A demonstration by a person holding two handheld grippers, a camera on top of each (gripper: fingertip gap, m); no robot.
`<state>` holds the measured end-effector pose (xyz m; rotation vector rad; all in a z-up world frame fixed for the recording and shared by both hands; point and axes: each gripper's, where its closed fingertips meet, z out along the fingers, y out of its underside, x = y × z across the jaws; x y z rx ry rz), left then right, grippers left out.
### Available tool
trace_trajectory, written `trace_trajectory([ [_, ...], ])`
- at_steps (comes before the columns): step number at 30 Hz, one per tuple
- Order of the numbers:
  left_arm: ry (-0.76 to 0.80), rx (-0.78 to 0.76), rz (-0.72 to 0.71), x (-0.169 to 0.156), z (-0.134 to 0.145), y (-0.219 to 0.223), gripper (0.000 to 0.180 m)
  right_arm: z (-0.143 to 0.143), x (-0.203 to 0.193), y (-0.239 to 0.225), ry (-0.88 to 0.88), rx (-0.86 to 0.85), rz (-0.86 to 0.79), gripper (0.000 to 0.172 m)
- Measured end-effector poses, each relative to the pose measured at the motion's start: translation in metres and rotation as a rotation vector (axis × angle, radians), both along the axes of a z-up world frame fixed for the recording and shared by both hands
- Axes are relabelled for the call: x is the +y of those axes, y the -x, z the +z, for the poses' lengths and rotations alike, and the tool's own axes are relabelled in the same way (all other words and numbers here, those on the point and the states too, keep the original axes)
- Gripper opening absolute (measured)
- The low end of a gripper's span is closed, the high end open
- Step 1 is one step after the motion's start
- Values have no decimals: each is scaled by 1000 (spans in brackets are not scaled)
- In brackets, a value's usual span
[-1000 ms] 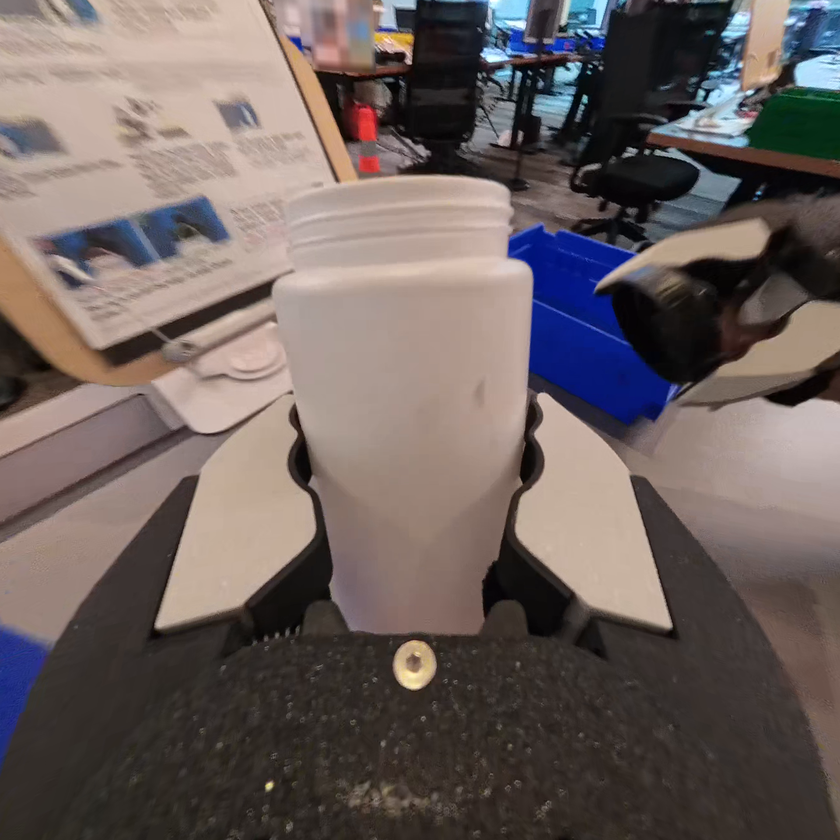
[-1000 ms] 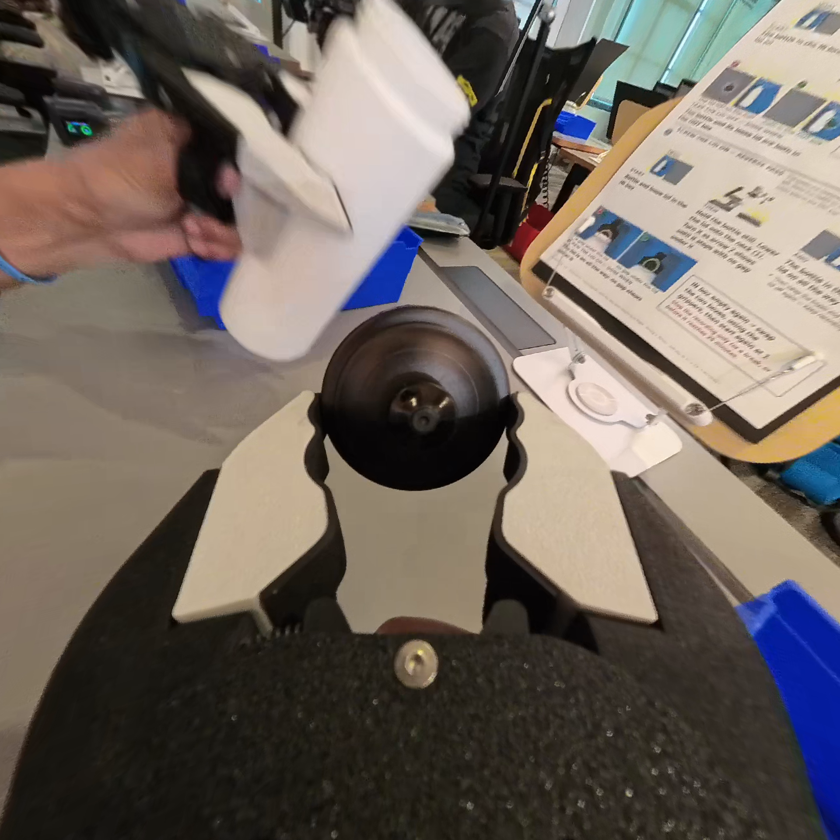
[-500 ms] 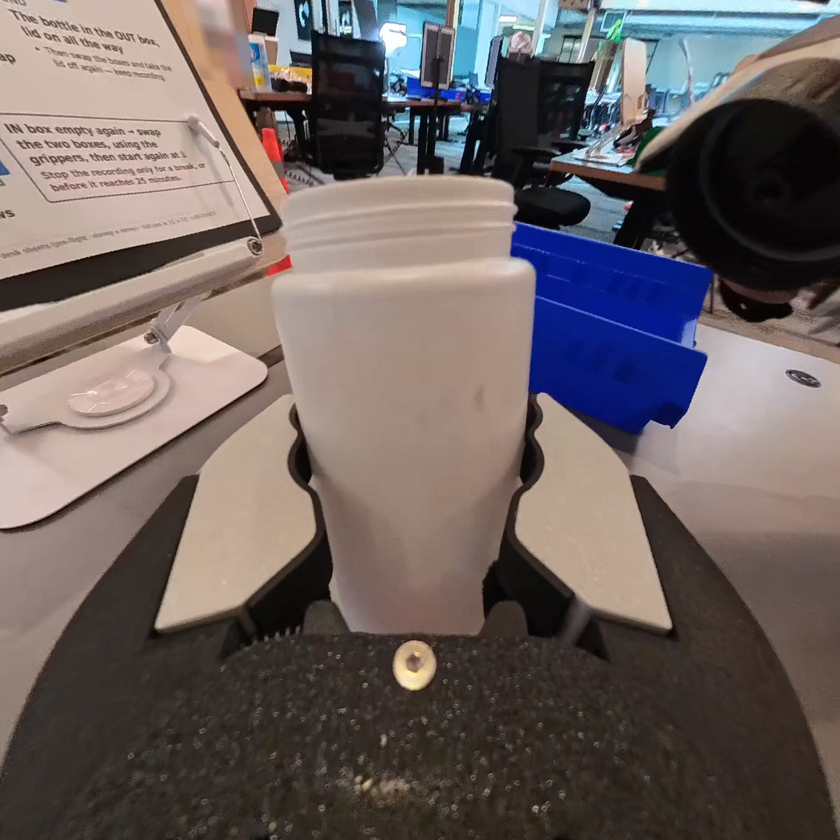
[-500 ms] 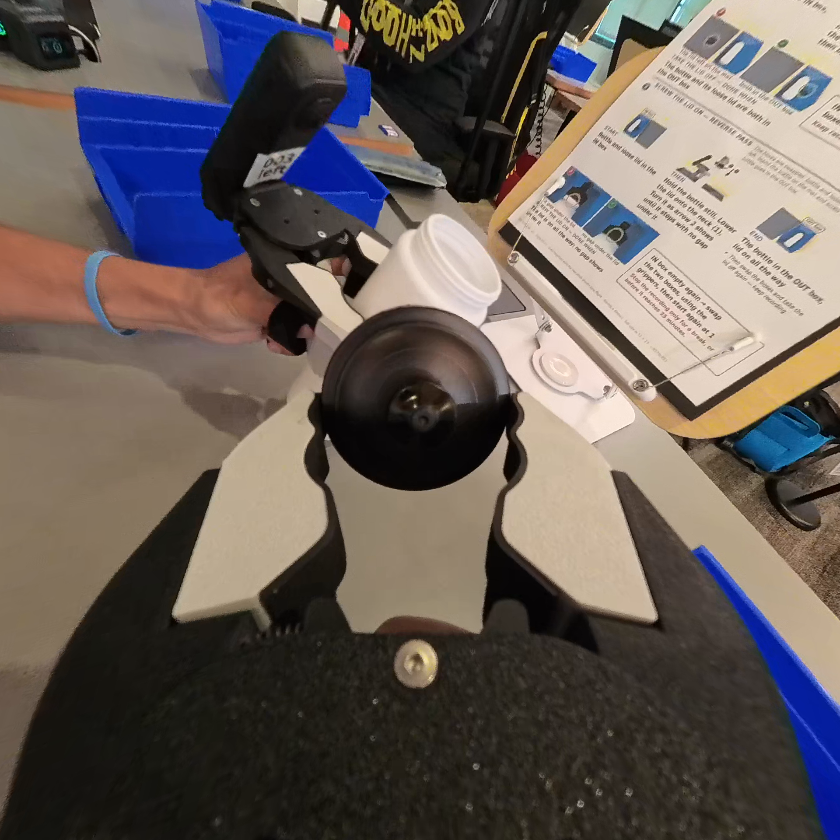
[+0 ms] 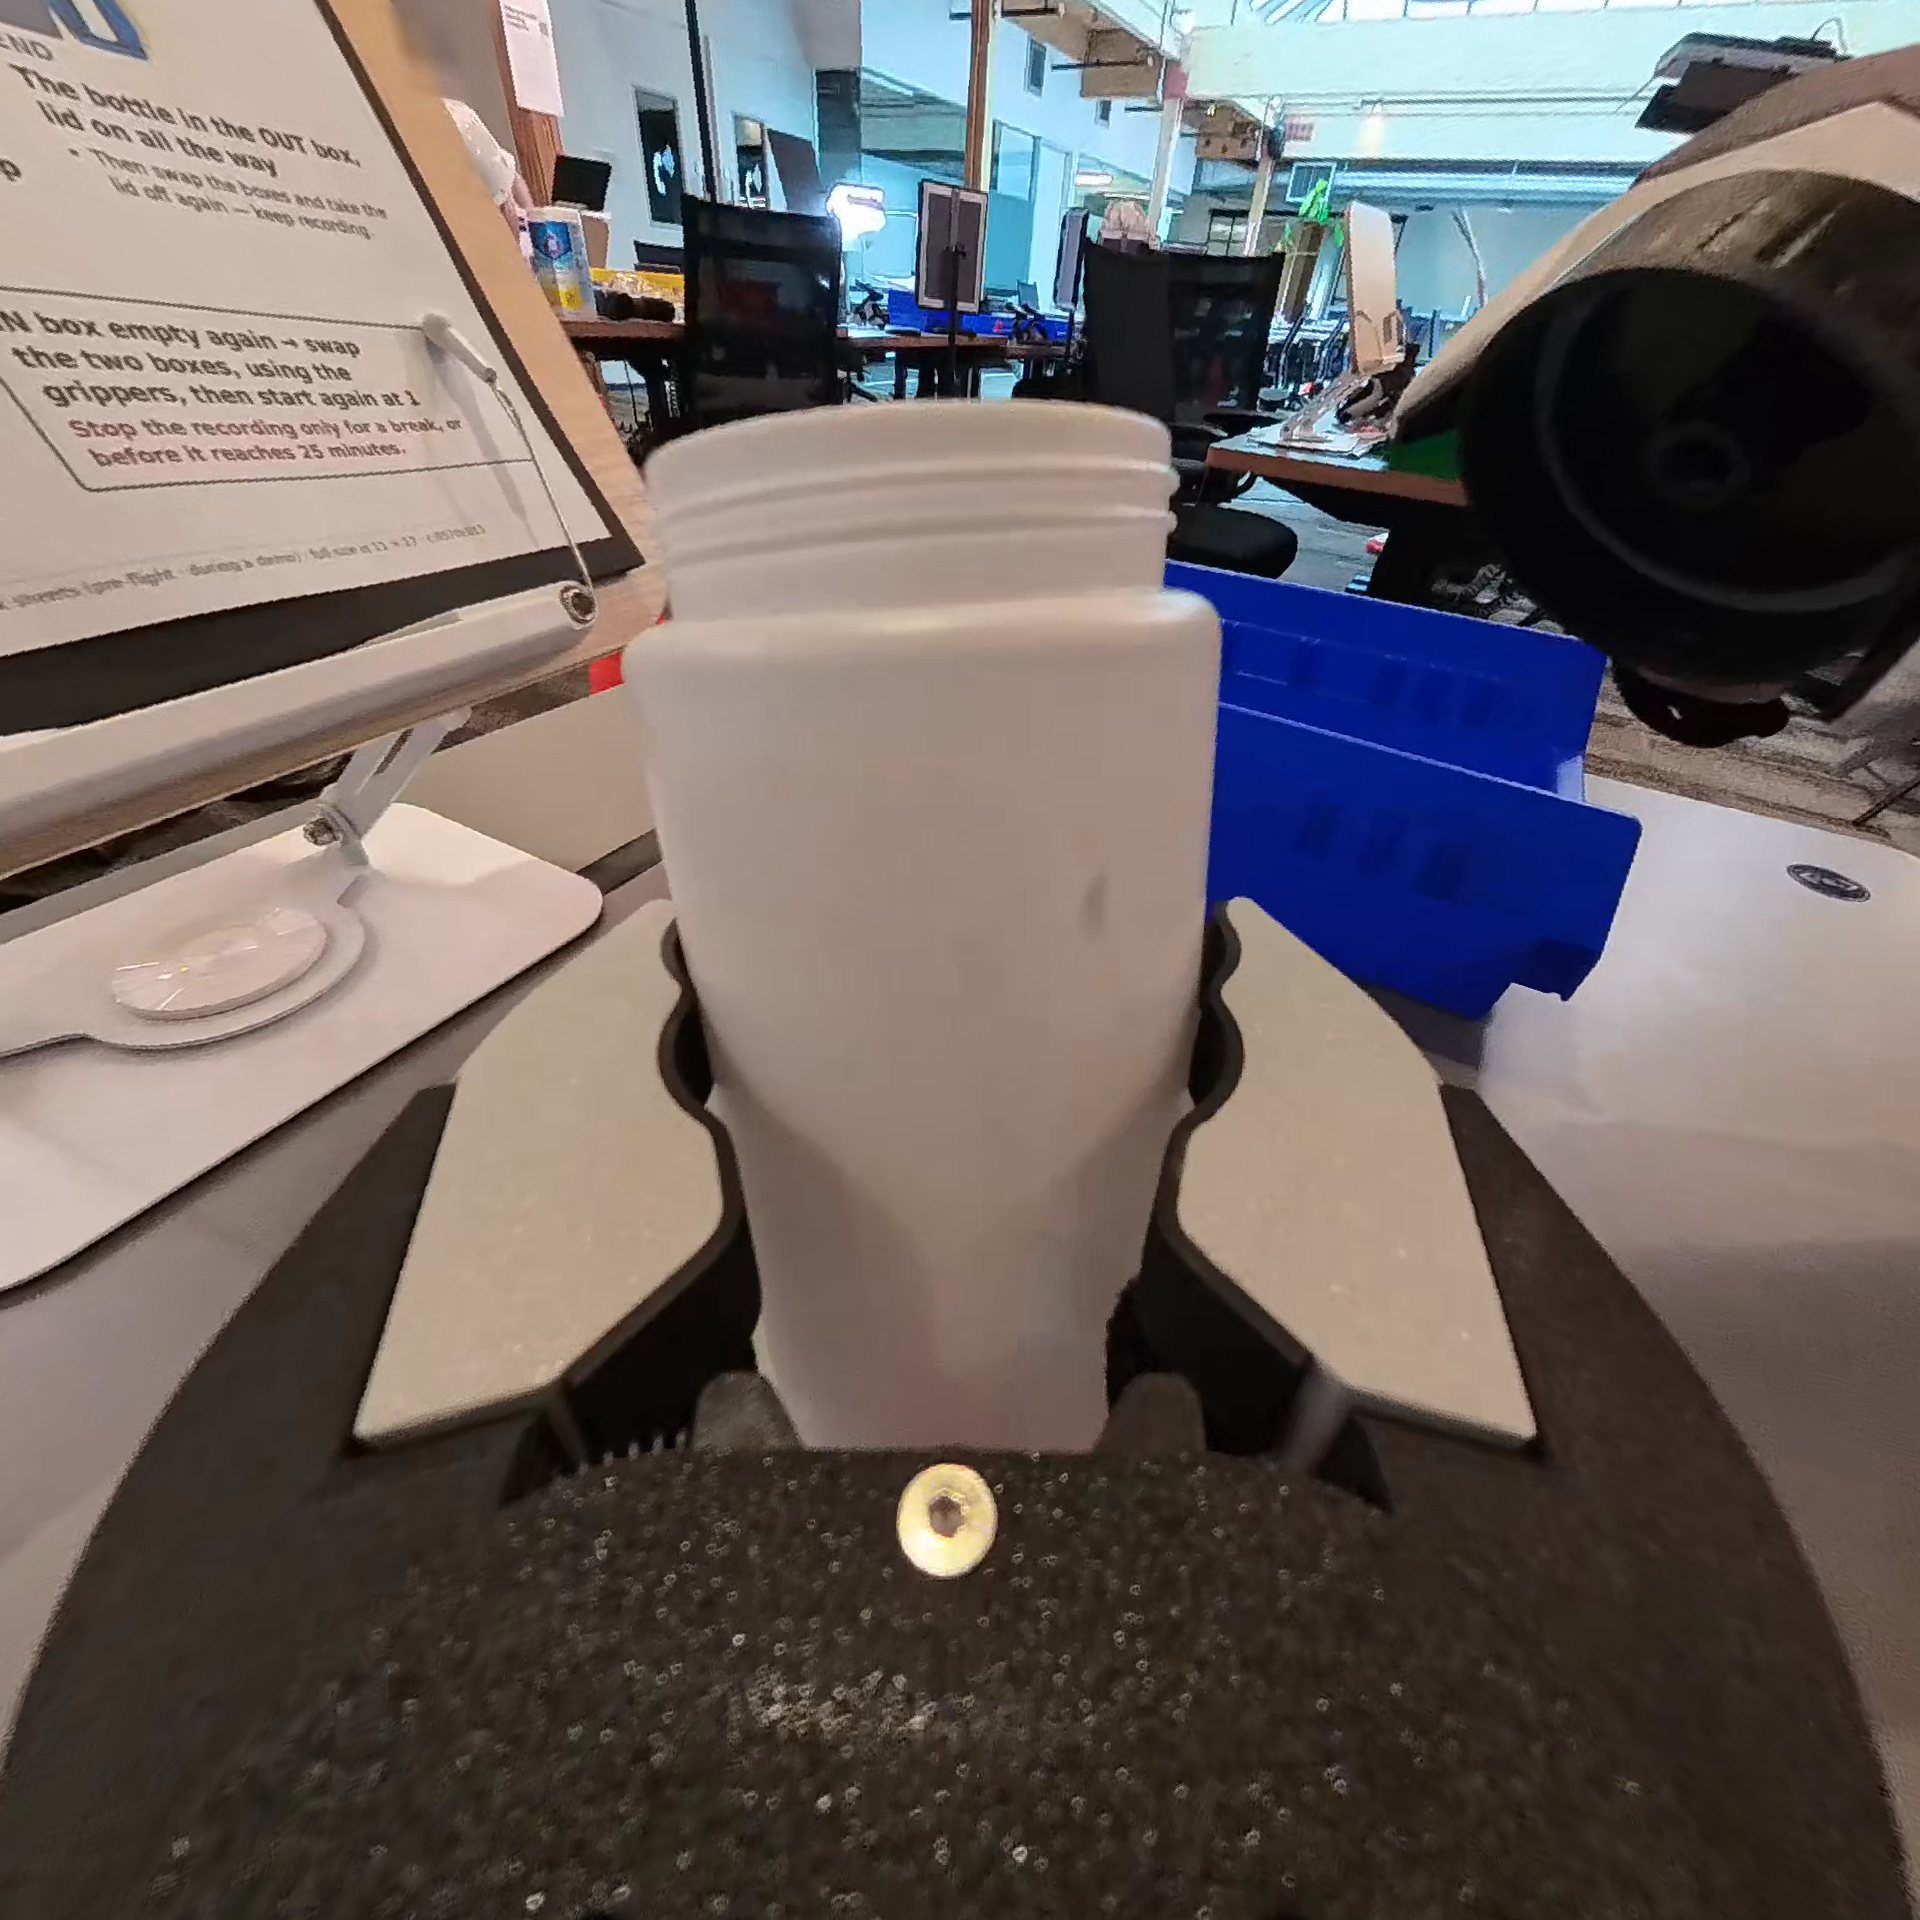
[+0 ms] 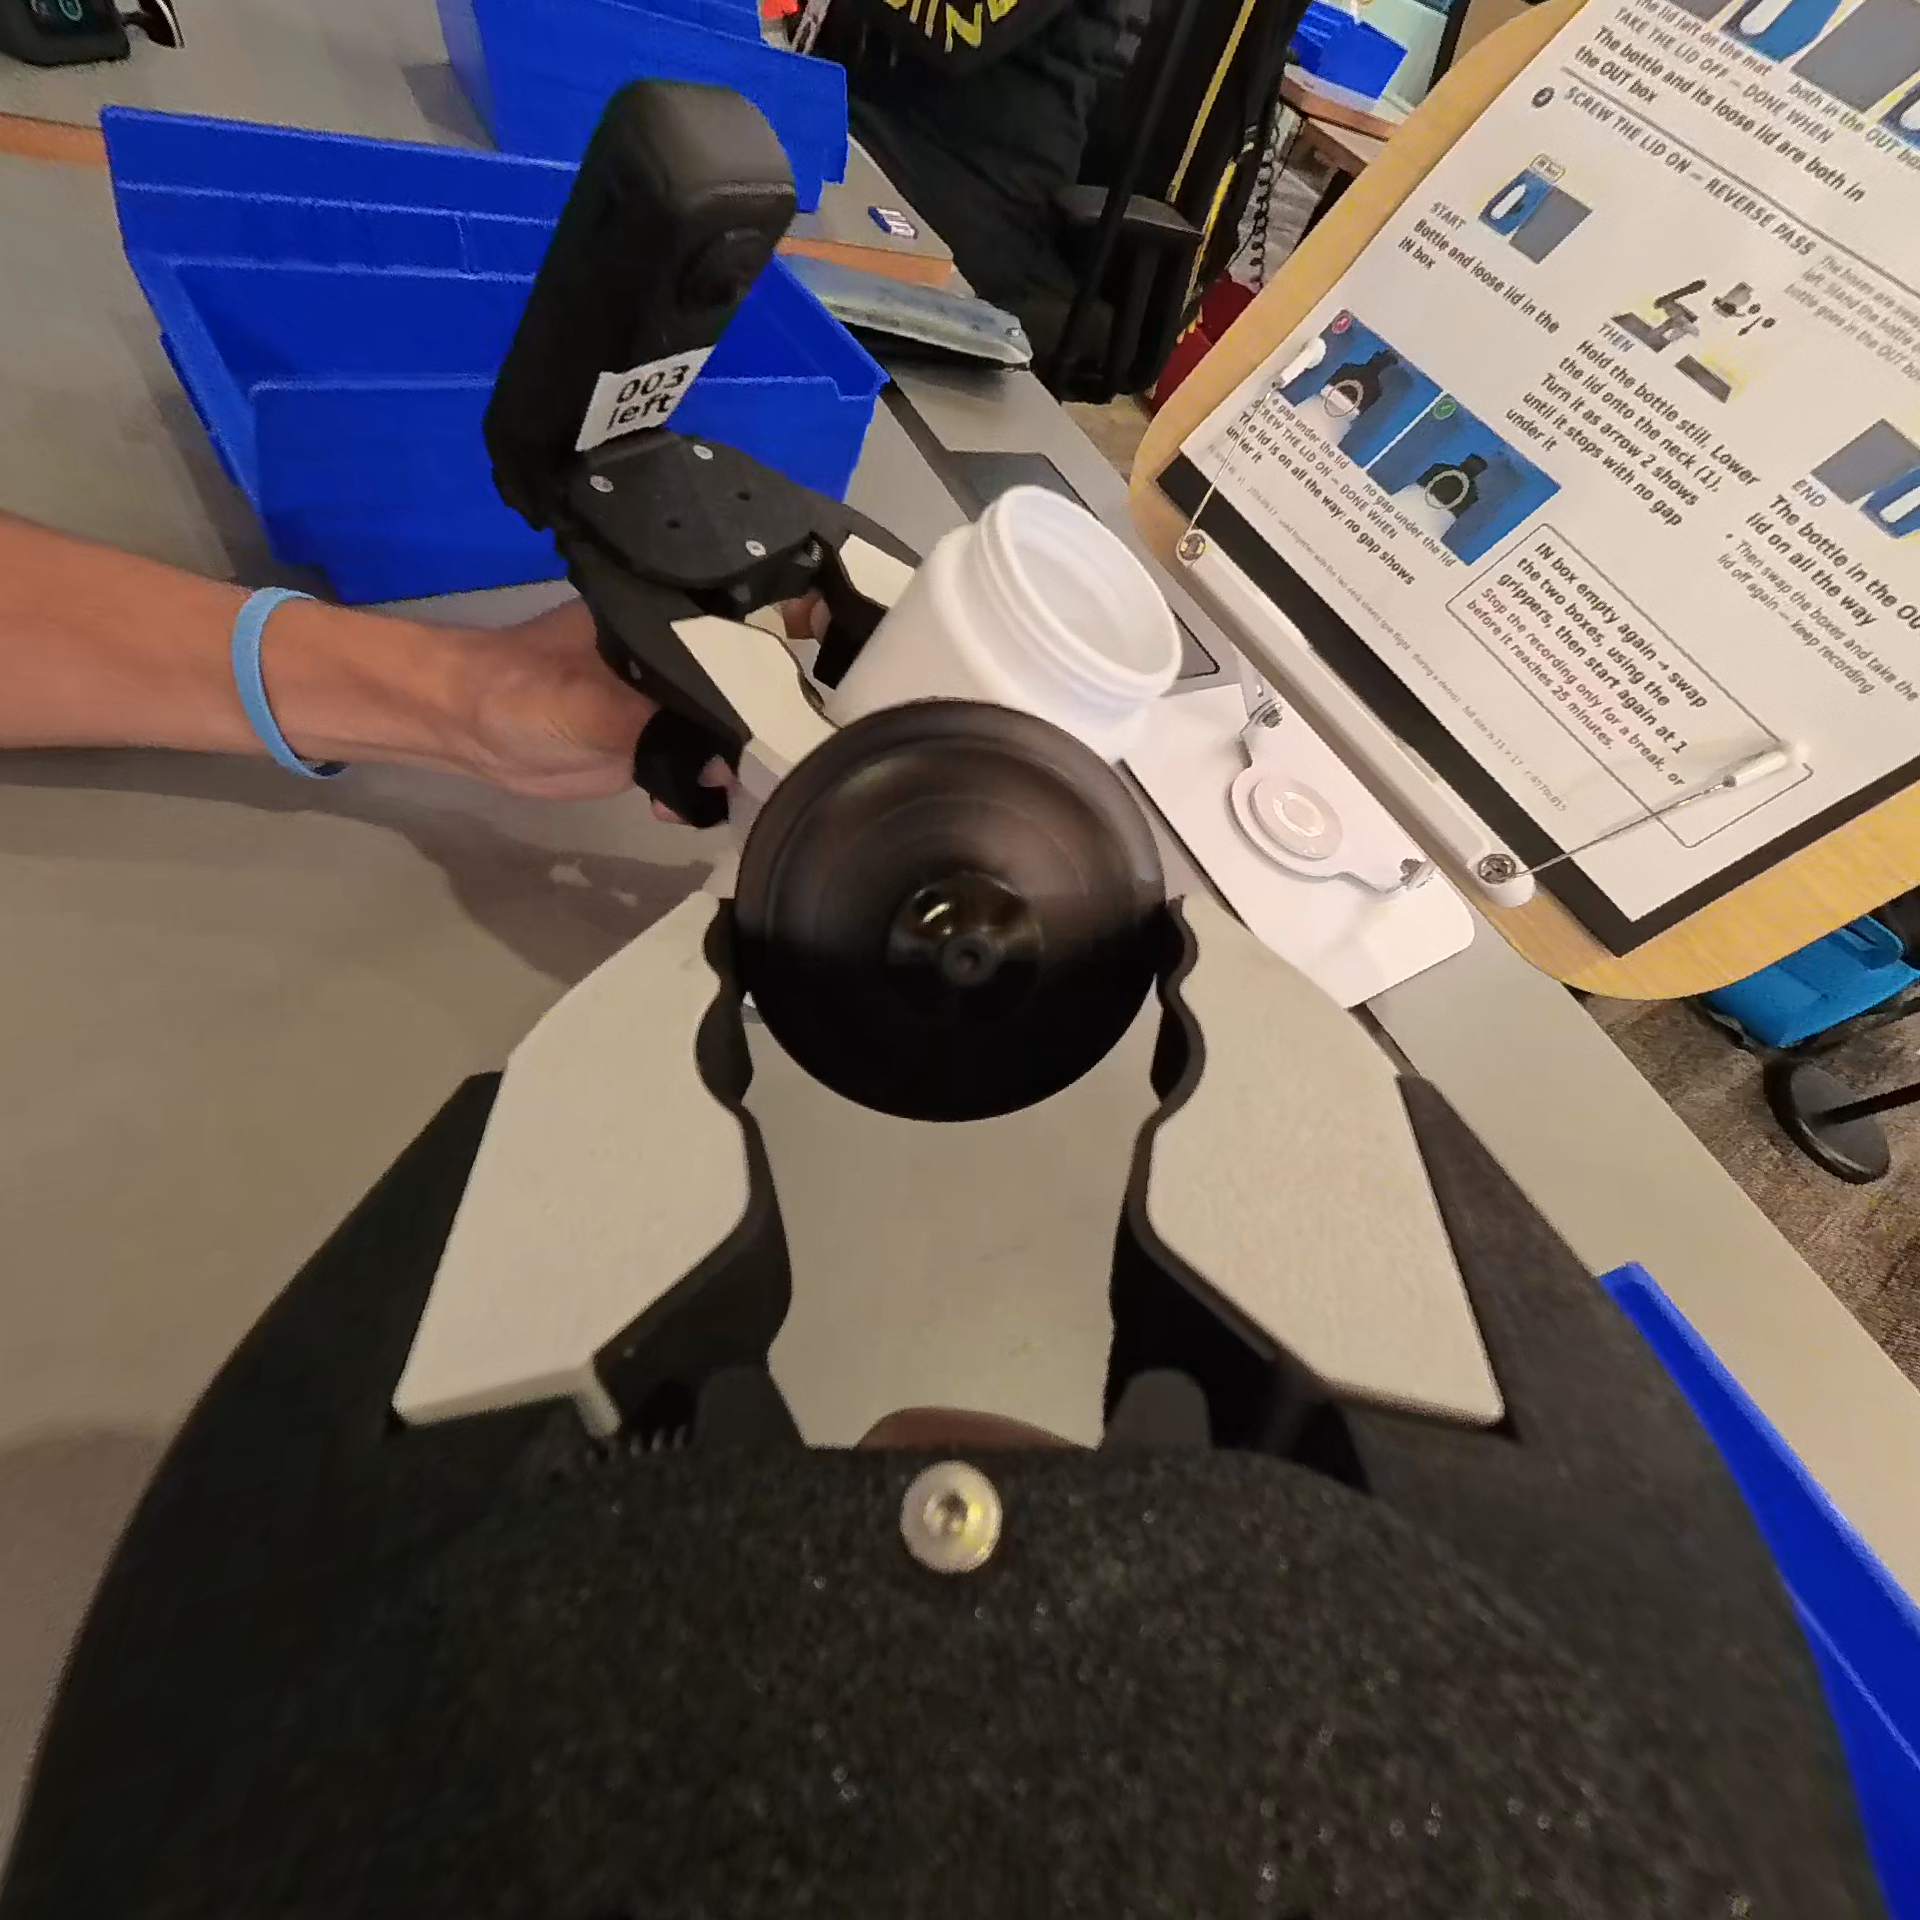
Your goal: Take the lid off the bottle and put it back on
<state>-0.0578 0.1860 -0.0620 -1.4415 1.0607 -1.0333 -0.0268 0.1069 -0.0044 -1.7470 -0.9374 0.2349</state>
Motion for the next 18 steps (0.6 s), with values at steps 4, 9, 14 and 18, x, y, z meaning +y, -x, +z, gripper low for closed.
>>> trace_trajectory([
  [4, 10, -12, 7, -3, -1, 11, 91, 2, -1, 2, 10, 7, -1, 76],
  [9, -2, 9, 0, -11, -5, 23, 91, 19, 2, 11, 21, -125, 60, 76],
  [14, -46, 74, -21, -18, -11, 21, 90, 31, 21, 14, 182, -383, 162, 76],
  [18, -96, 139, -12, -19, -17, 17, 92, 48, 36, 20, 303, -519, 255, 76],
])
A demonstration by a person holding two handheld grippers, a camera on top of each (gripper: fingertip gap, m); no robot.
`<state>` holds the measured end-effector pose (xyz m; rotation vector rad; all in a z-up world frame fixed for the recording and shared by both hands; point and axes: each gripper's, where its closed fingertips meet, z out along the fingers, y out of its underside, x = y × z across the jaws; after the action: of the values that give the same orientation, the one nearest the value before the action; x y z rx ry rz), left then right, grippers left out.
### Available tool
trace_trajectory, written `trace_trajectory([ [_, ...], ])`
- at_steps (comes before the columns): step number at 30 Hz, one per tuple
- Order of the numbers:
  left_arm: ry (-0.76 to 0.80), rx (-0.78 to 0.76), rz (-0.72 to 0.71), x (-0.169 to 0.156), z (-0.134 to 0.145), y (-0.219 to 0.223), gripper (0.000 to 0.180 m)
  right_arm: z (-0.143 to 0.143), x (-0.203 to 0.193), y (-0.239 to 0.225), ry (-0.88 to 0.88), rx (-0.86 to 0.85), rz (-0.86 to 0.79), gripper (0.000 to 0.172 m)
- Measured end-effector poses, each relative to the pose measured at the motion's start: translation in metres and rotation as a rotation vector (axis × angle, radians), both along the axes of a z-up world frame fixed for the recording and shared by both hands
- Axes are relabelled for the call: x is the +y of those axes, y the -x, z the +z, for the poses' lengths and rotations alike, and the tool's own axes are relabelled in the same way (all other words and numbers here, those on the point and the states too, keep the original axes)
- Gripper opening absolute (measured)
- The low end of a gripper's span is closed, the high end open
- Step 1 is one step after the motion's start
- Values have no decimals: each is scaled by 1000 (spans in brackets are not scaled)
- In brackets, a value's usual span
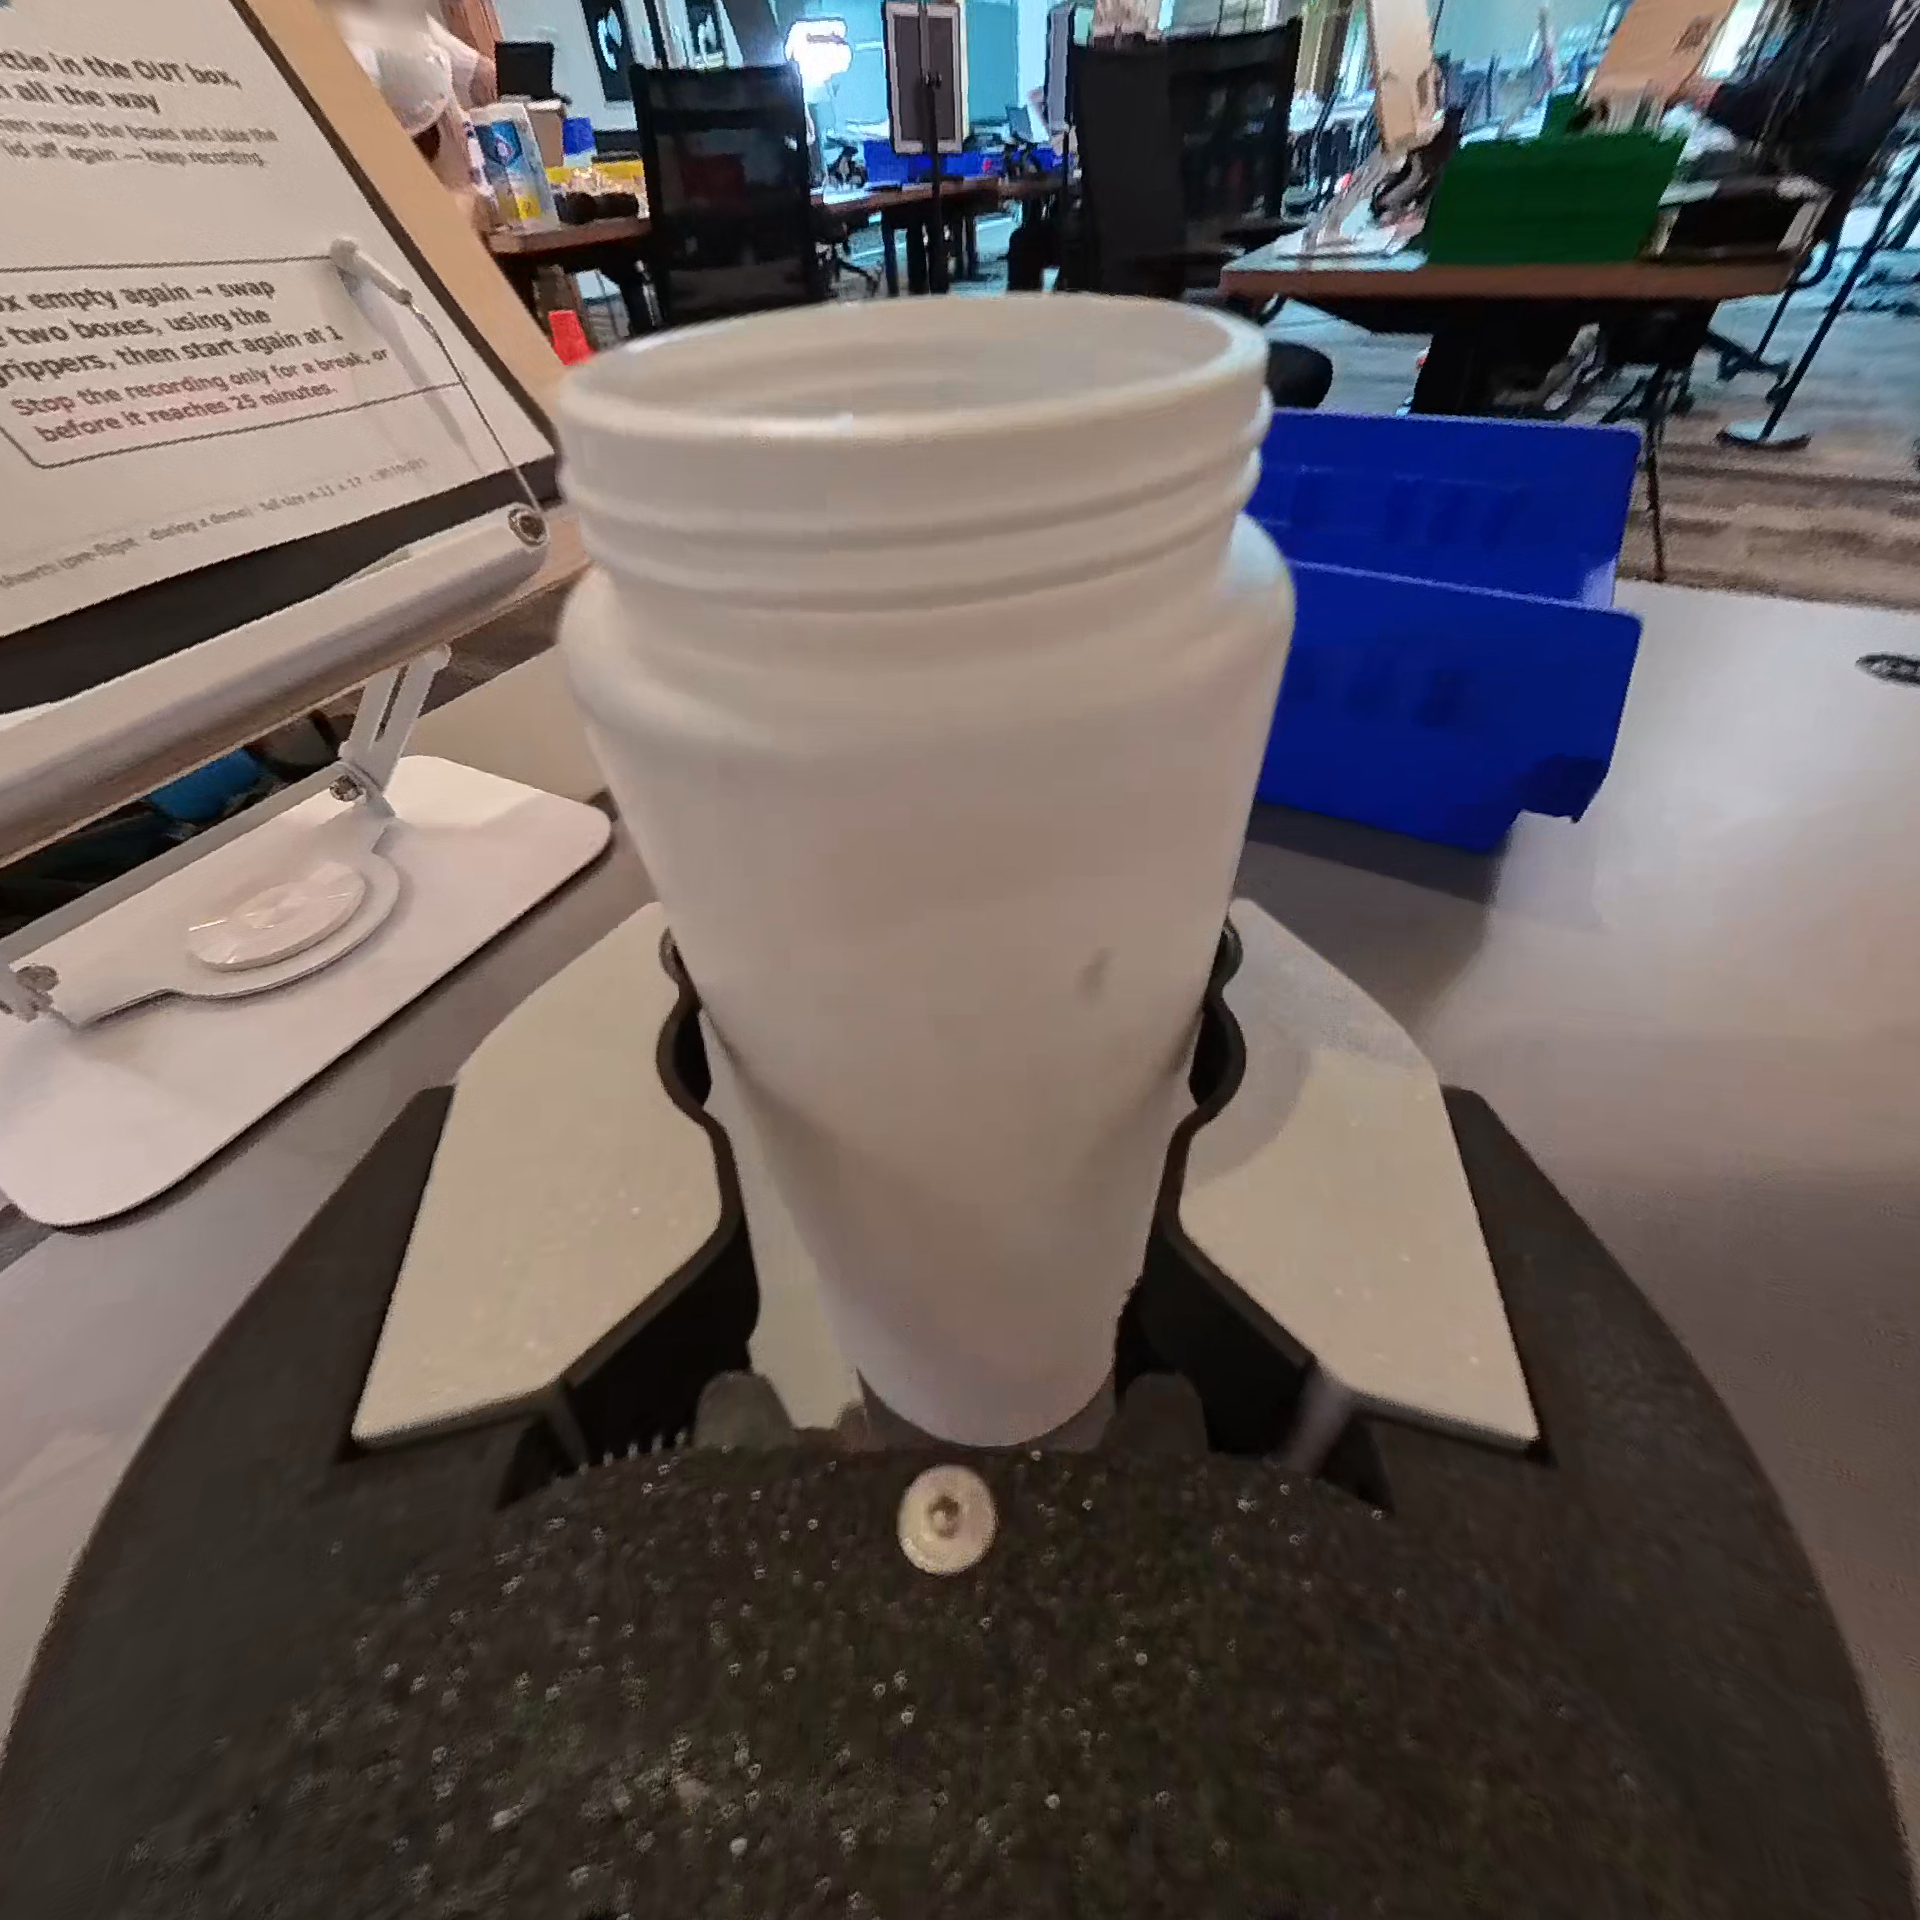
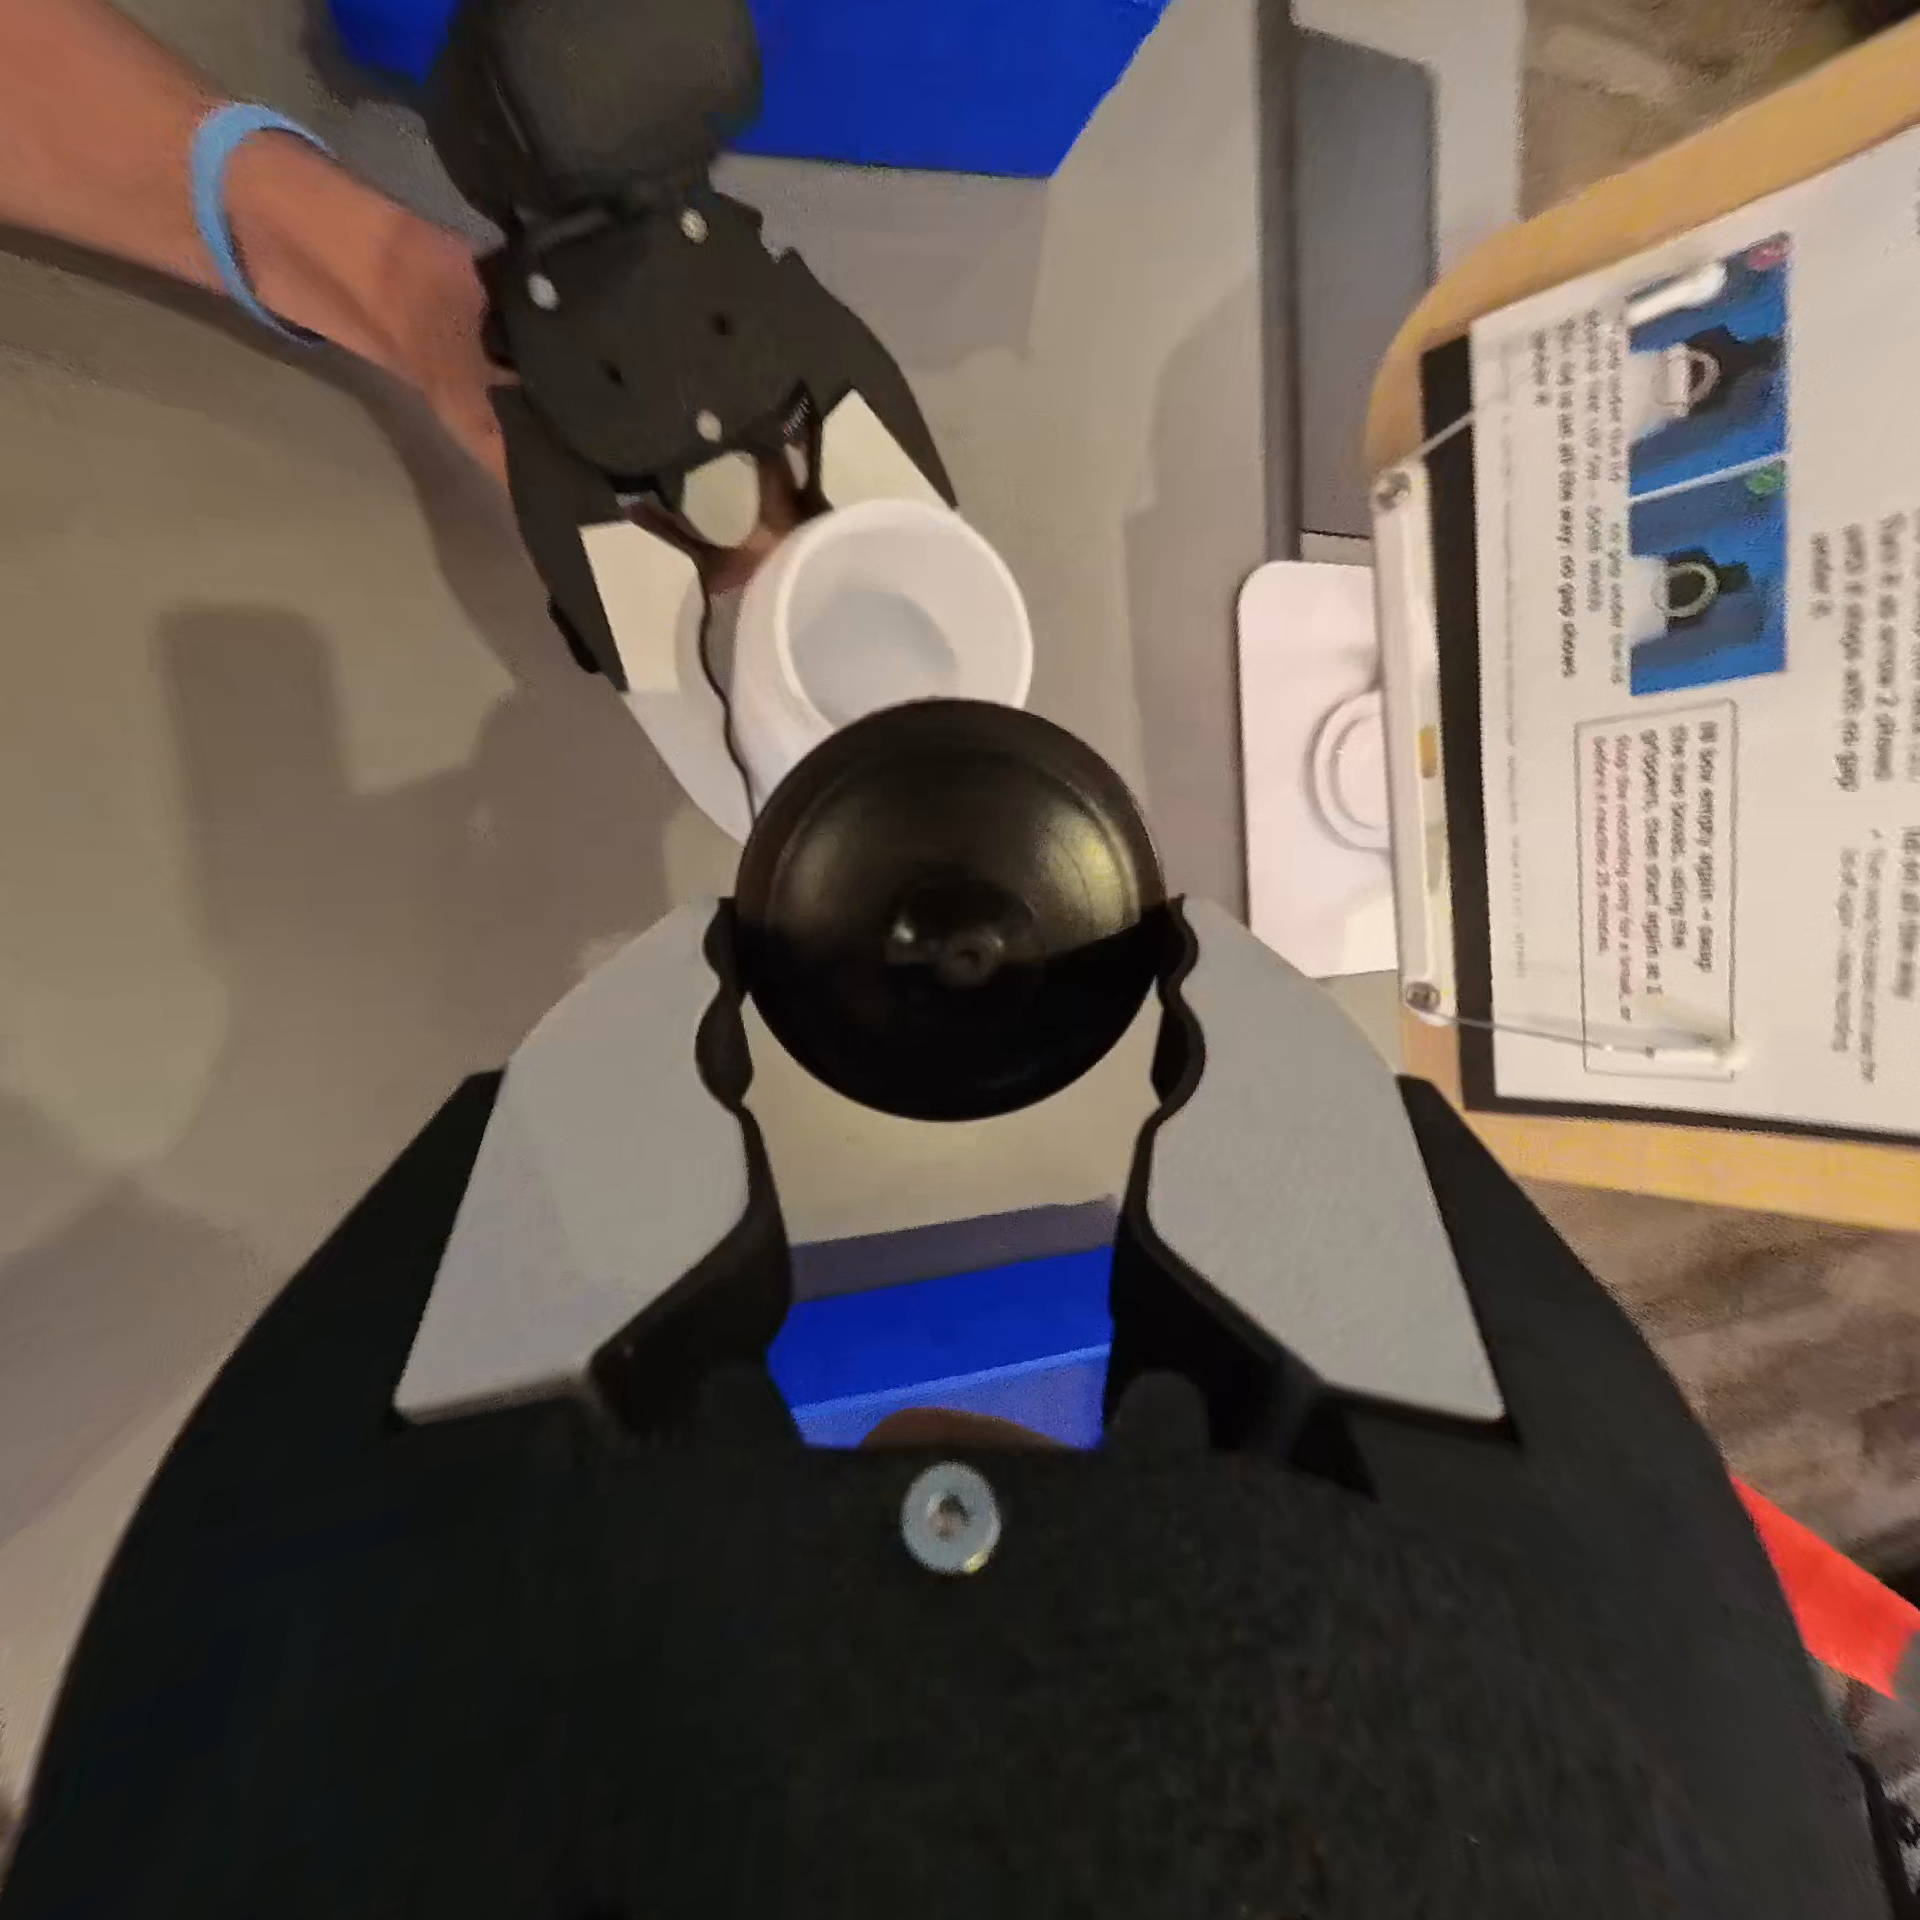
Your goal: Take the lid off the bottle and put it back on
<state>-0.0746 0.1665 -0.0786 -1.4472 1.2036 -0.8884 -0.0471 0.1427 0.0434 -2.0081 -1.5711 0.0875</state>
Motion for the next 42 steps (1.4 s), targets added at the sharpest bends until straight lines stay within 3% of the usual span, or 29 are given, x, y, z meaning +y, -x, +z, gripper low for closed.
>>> trace_trajectory([
  [7, 20, 37, -11, 1, -10, -4, 102, 12, 10, 24, 181, -93, 97, 76],
  [18, 54, 25, -62, -2, -12, -5, 95, -31, 21, 55, 199, -304, 274, 76],
  [30, 41, 28, -63, -2, -12, -5, 95, -55, 20, 51, 255, -330, 288, 76],
  [42, 31, 41, -63, -4, -13, -5, 94, -52, 18, 48, 246, -337, 266, 78],
])
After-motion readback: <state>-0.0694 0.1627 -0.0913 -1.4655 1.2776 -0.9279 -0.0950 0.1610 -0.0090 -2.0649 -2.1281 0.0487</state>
